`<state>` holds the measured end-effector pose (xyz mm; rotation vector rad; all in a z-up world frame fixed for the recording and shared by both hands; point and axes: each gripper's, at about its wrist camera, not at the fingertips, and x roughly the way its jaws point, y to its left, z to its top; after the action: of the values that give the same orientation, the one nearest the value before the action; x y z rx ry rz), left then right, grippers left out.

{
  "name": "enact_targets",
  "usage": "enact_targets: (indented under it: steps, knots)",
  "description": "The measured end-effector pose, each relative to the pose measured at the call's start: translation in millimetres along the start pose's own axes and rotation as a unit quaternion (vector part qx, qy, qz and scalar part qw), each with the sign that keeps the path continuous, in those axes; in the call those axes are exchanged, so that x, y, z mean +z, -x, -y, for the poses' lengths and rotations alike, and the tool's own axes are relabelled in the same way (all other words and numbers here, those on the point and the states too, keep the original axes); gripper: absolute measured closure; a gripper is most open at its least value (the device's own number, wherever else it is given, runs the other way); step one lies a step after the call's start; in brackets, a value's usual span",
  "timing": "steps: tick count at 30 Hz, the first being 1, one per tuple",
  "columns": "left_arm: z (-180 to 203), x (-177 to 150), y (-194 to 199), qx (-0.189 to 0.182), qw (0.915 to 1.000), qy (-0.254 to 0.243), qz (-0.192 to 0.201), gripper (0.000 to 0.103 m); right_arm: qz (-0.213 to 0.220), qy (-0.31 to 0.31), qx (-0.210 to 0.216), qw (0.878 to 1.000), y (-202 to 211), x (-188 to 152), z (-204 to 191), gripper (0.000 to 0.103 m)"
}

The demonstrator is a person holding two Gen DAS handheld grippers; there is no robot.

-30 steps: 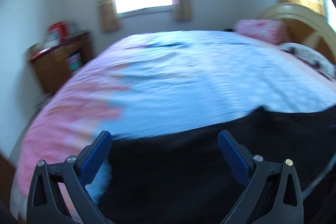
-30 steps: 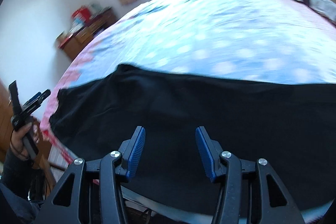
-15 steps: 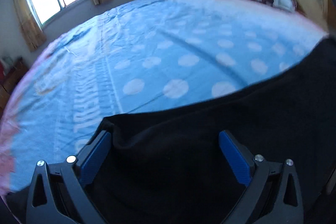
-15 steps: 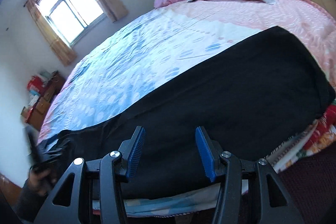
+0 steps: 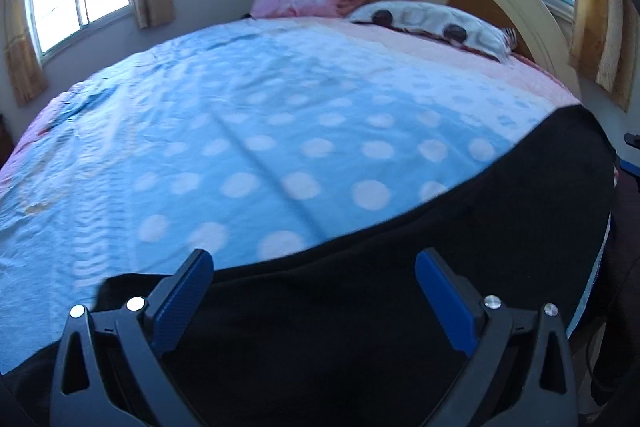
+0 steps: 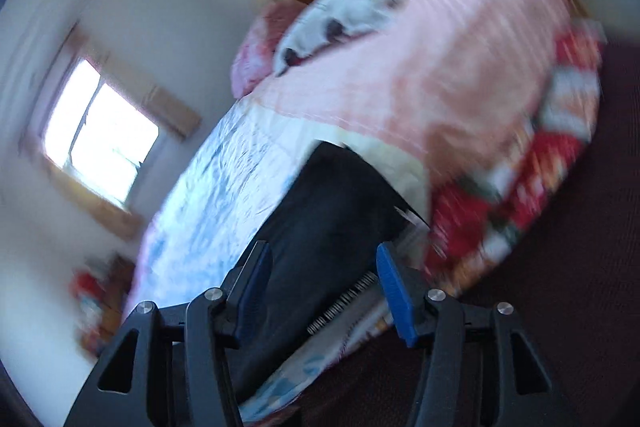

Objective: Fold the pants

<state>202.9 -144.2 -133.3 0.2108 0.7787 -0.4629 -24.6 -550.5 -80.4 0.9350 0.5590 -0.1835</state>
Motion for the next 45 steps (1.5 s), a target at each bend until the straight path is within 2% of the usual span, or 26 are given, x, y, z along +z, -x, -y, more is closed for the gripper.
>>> enact_targets:
  steps: [6, 9, 15, 21, 23, 25, 30, 33, 35, 36, 37, 39, 40, 42, 43, 45]
  knots:
    - [12, -6, -13, -0.012, 0.9998, 0.009, -0.012, 0.0, -0.016, -0.046, 0.017, 0.999, -20, -2, 17, 0.047]
    - [16, -9, -17, -0.014, 0.9997, 0.011, -0.015, 0.0, -0.01, -0.062, 0.022, 0.998, -24, 0, 26, 0.047]
    - [16, -16, -28, -0.001, 0.9997, 0.005, -0.024, 0.0, -0.016, -0.087, 0.03, 0.996, -46, 6, 42, 0.047]
    - [19, -16, -29, 0.006, 0.9996, -0.003, -0.026, 0.0, 0.004, -0.063, 0.054, 0.997, -42, 6, 36, 0.048]
    - [19, -16, -29, 0.007, 0.9996, -0.004, -0.026, 0.0, 0.01, -0.046, 0.053, 0.997, -37, 7, 30, 0.056]
    - [19, -16, -30, 0.008, 0.9996, -0.004, -0.025, 0.0, 0.015, -0.032, 0.053, 0.998, -36, 10, 25, 0.071]
    - [19, -17, -30, 0.006, 0.9996, -0.002, -0.026, 0.0, 0.01, -0.005, 0.04, 0.999, -40, 13, 20, 0.079]
    - [13, -16, -24, -0.008, 0.9995, 0.017, -0.024, 0.0, 0.033, 0.07, 0.022, 0.997, -29, 9, -15, 0.082]
    - [6, -16, -16, -0.033, 0.9983, 0.045, -0.02, 0.0, 0.043, 0.155, 0.019, 0.987, -22, -1, -60, 0.083]
    - [-1, -17, -9, -0.051, 0.9964, 0.066, -0.015, 0.0, 0.045, 0.199, 0.019, 0.979, -20, -9, -84, 0.083]
    - [-5, -19, -5, -0.061, 0.9949, 0.08, -0.012, 0.0, 0.039, 0.257, 0.024, 0.965, -21, -25, -117, 0.084]
    - [-19, -24, 6, -0.086, 0.9894, 0.117, -0.006, 0.0, 0.017, 0.353, 0.033, 0.935, -32, -63, -168, 0.084]
    - [-24, -27, 10, -0.095, 0.9868, 0.131, -0.004, 0.0, -0.002, 0.409, 0.039, 0.911, -43, -93, -197, 0.084]
    - [-37, -35, 19, -0.112, 0.9805, 0.161, 0.001, 0.0, -0.048, 0.47, 0.063, 0.879, -68, -143, -229, 0.084]
    - [-45, -40, 23, -0.117, 0.977, 0.178, 0.003, 0.0, -0.078, 0.501, 0.073, 0.859, -86, -174, -243, 0.084]
    - [-56, -48, 25, -0.126, 0.972, 0.198, 0.0, 0.0, -0.126, 0.548, 0.066, 0.824, -120, -226, -253, 0.084]
